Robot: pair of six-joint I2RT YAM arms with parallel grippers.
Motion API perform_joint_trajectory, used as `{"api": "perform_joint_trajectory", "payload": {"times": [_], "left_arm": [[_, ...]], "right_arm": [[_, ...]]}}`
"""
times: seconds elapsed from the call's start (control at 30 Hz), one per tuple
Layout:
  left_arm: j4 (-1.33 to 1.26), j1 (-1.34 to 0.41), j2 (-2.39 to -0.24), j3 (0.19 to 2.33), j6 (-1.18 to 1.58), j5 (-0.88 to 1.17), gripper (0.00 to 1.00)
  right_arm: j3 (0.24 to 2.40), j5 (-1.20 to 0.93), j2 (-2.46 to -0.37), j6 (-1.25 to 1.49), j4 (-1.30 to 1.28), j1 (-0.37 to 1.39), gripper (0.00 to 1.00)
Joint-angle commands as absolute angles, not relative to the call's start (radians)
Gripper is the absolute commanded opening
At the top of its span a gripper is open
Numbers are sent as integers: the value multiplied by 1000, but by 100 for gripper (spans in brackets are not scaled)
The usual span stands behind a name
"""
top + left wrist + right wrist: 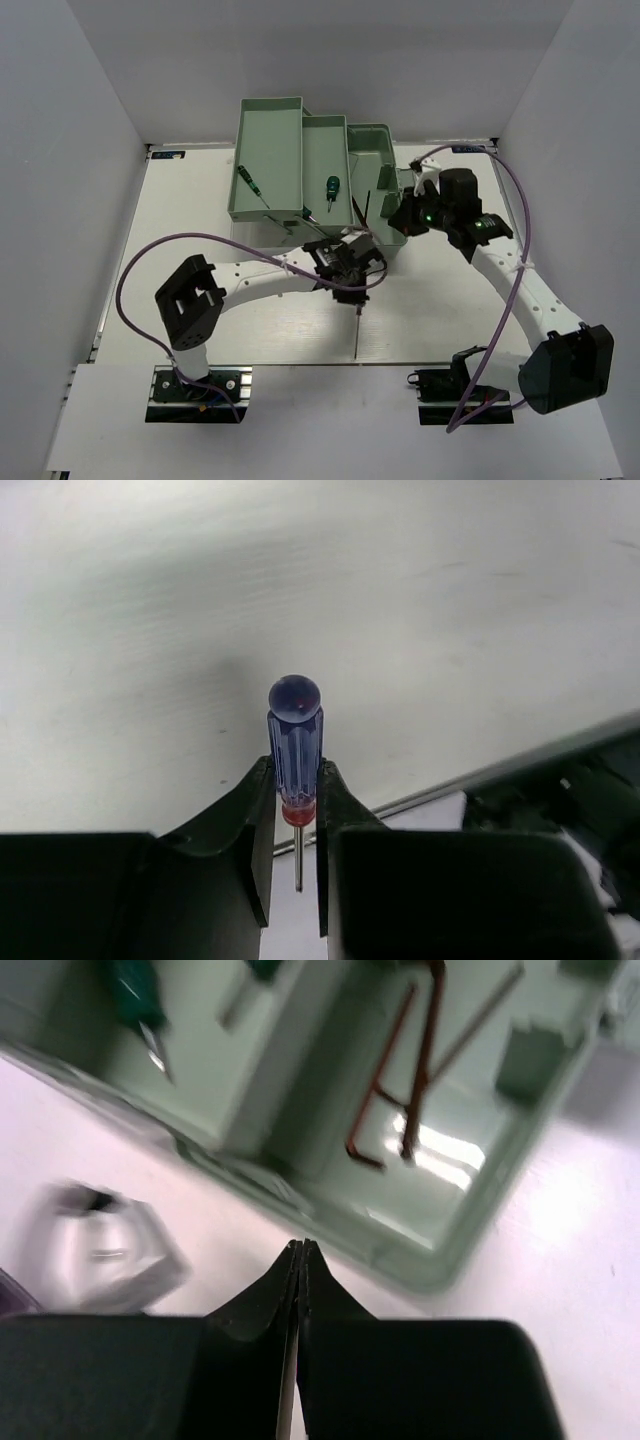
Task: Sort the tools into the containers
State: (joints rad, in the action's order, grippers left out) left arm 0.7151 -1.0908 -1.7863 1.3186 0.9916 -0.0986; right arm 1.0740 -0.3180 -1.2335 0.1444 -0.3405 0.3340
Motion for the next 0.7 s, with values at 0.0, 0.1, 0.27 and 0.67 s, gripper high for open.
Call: {"api": "perform_joint_trajectory", "payload": {"times": [0.0, 0.1, 0.27, 0.67], "left_arm": [[655, -1104, -1691, 1481, 727, -104, 0], [765, -1068, -1661, 1634, 651, -236, 0], [877, -867, -1695, 1898, 543, -422, 0], [862, -483, -1942, 2218, 482, -330, 4]], "right_arm": [[1007, -285, -1175, 75, -445, 296, 0], [968, -213, -1143, 63, -460, 259, 0], [928, -192, -1124, 14, -472, 204, 15], [953, -807, -1121, -437, -532, 207, 45]]}}
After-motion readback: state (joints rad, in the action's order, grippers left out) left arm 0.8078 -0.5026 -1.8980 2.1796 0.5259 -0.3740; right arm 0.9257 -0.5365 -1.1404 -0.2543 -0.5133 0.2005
